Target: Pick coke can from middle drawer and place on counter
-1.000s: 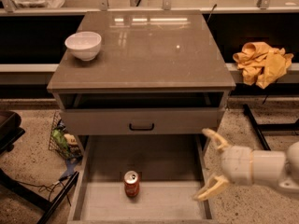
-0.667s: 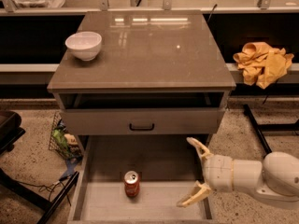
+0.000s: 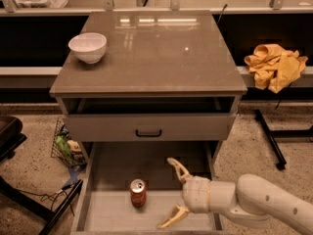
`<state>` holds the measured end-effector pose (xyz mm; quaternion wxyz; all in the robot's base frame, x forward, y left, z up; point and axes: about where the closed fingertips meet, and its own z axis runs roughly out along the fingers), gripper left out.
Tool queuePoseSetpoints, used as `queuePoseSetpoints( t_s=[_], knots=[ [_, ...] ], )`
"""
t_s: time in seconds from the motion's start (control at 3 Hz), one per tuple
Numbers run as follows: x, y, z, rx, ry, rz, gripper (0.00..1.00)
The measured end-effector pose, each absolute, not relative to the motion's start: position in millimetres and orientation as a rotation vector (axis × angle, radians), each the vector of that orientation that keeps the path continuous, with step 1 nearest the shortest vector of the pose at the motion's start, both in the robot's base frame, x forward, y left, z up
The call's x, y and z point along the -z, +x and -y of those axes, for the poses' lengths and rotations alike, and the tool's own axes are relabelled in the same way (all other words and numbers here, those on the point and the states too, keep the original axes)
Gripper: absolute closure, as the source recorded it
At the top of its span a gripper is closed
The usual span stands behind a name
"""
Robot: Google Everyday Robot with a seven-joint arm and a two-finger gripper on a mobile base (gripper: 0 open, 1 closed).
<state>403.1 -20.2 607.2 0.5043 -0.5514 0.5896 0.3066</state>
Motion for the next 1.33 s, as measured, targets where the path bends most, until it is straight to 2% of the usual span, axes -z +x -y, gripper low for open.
queuePoseSetpoints(
  t_s=[0.67, 1.33],
  knots=[
    [-591.8, 411.9, 7.4, -0.749, -1.322, -1.441, 0.00],
    [-518.1, 465.1, -31.8, -0.800, -1.313, -1.474, 0.00]
  ],
)
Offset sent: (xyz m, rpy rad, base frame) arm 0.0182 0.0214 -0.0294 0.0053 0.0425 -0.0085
